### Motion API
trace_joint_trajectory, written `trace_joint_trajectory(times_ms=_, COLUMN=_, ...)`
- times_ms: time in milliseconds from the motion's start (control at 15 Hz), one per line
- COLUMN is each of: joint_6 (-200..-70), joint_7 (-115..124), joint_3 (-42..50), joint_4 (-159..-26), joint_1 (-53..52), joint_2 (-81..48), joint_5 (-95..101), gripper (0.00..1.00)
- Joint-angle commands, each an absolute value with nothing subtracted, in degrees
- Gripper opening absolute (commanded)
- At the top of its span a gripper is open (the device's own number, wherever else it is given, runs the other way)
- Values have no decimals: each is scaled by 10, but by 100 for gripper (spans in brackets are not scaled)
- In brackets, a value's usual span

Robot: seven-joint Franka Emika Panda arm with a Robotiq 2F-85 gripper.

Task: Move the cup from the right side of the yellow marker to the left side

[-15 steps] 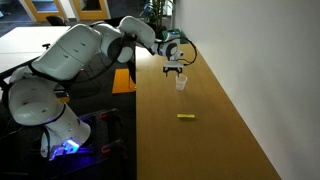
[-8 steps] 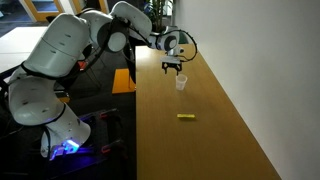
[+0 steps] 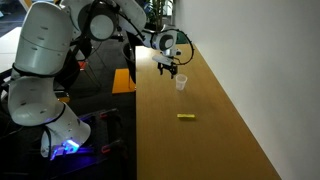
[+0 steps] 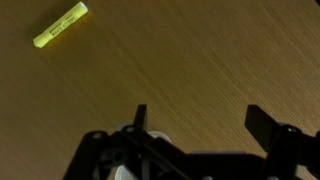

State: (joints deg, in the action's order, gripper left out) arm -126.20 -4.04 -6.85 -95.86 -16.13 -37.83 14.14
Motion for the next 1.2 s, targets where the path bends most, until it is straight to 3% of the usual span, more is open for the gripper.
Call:
trace_joint_trajectory(times_ms=0, joint_6=-1322, joint_7=30, joint_3=-67, joint_4=-1089, joint_1=-139, joint_2=-293, joint_5=101, gripper=100)
trace_joint_trajectory(times_ms=733, joint_6=-1456, joint_7=148, joint_3=-47, joint_4=-1306, joint_1=-103, joint_2=-173, joint_5=1, gripper=100)
trace_joint_trajectory(times_ms=800, joint_6=-1434, joint_7=125, joint_3=-50, joint_4=-1259, joint_1=-104, joint_2=-213, joint_5=12, gripper=100)
trace_joint_trajectory(times_ms=1133, joint_6=-1440, joint_7=137, joint_3=-47, joint_4=-1285, joint_1=-103, joint_2=-191, joint_5=10, gripper=100)
